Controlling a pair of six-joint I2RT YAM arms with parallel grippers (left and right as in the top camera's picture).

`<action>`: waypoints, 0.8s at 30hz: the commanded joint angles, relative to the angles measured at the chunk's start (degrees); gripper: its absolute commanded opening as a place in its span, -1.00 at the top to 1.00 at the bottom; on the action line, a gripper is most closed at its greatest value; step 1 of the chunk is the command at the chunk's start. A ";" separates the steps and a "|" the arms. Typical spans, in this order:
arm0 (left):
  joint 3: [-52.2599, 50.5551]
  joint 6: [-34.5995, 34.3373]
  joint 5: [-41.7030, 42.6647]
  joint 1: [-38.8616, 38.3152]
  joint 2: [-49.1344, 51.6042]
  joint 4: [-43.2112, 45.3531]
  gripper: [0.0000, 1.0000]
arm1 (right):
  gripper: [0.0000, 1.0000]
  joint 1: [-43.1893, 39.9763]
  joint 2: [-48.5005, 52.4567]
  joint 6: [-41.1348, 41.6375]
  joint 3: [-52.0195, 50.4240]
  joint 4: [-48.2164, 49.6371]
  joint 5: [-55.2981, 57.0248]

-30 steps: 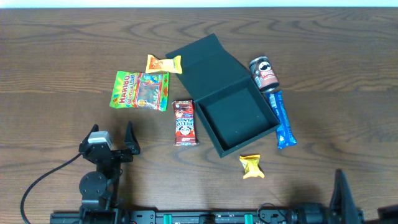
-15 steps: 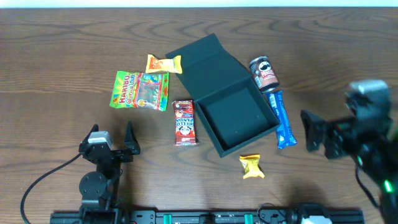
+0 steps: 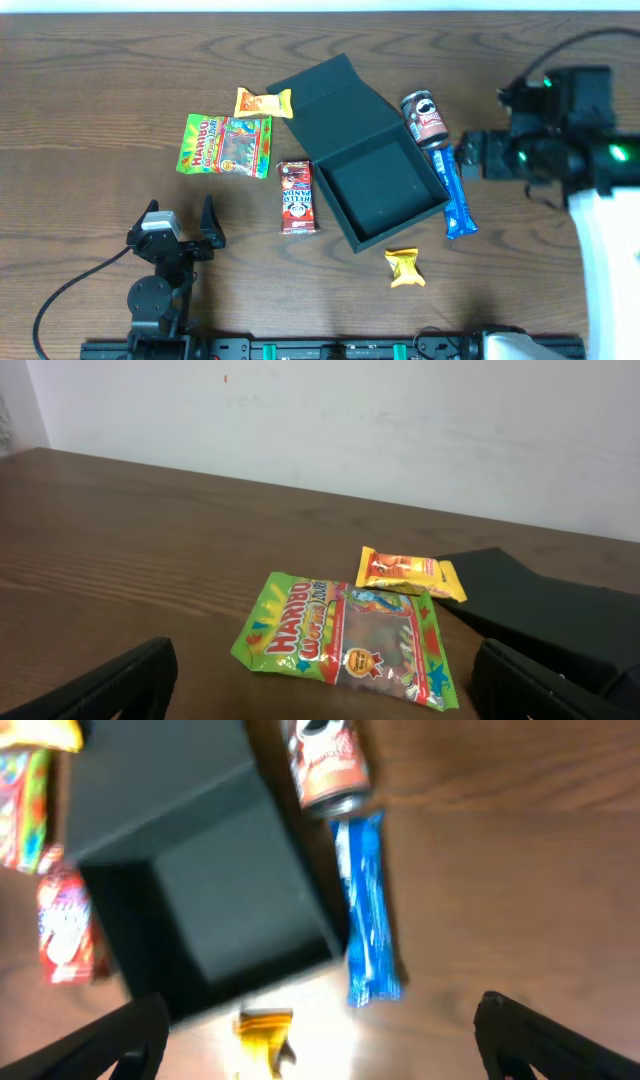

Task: Pack container
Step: 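Lower the right gripper over the small Pringles can and grasp it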

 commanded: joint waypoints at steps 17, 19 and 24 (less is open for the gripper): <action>-0.79 0.81 -0.02 0.20 -0.52 -2.86 -0.90 | -0.98 9.27 15.41 -14.03 -0.20 13.40 16.92; -0.79 0.81 -0.04 0.20 -0.52 -2.86 -0.90 | -0.98 9.57 15.85 -13.77 -0.20 14.80 16.44; -0.79 0.83 -0.04 0.20 -0.52 -2.86 -0.90 | -0.99 9.33 16.61 -13.66 -0.20 17.14 16.13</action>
